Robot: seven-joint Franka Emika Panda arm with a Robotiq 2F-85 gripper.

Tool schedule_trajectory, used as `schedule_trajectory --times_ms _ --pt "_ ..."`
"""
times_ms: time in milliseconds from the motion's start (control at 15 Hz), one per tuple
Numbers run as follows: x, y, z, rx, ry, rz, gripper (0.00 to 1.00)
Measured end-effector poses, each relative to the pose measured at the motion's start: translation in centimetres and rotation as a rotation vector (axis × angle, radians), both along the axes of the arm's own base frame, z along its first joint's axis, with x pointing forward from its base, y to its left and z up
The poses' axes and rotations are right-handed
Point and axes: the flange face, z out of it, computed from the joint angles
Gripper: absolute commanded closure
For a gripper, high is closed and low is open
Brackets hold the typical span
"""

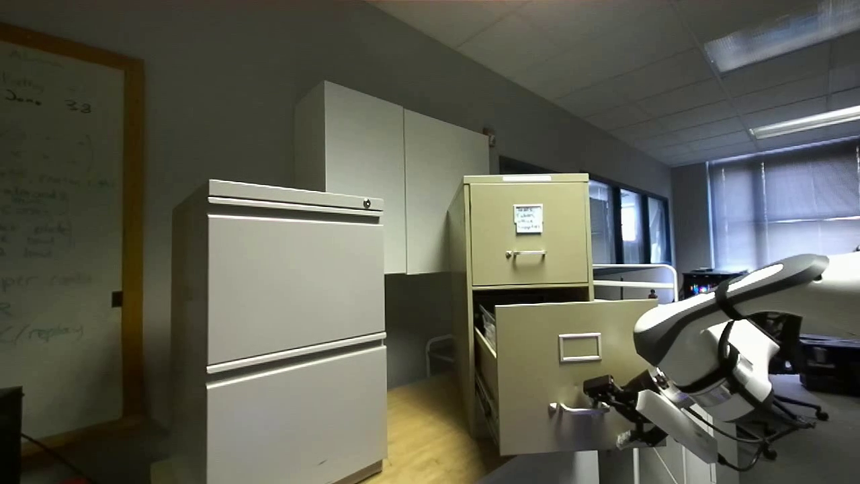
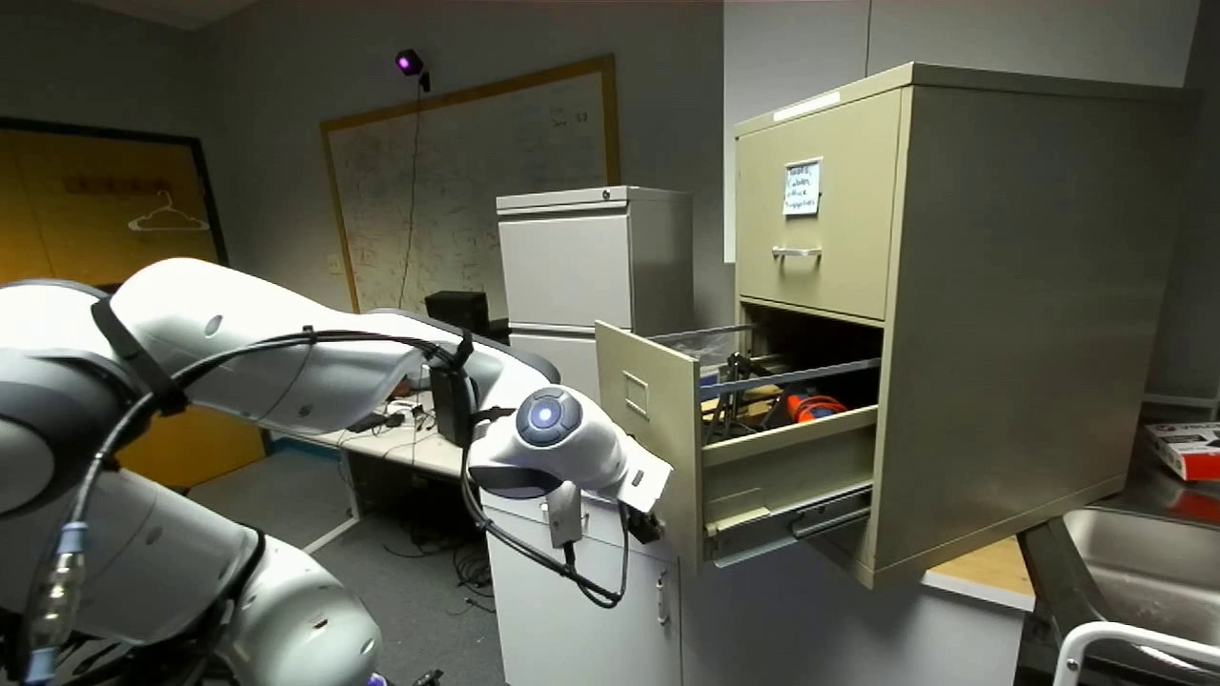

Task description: Open the bottom drawer of the file cabinet

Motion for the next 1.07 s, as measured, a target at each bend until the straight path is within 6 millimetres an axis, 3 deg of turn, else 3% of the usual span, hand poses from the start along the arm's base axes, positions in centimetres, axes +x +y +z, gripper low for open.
schedule_trajectory --times_ms 400,733,1067 --pt "-0.8 1.4 -0.6 -0.035 -0.087 -0.093 0.0" --pt "-1.5 3.4 -0.2 -0.181 -0.098 -0.15 0.0" --pt "-3.7 5.9 0.7 -0.344 -0.088 -0.158 0.0"
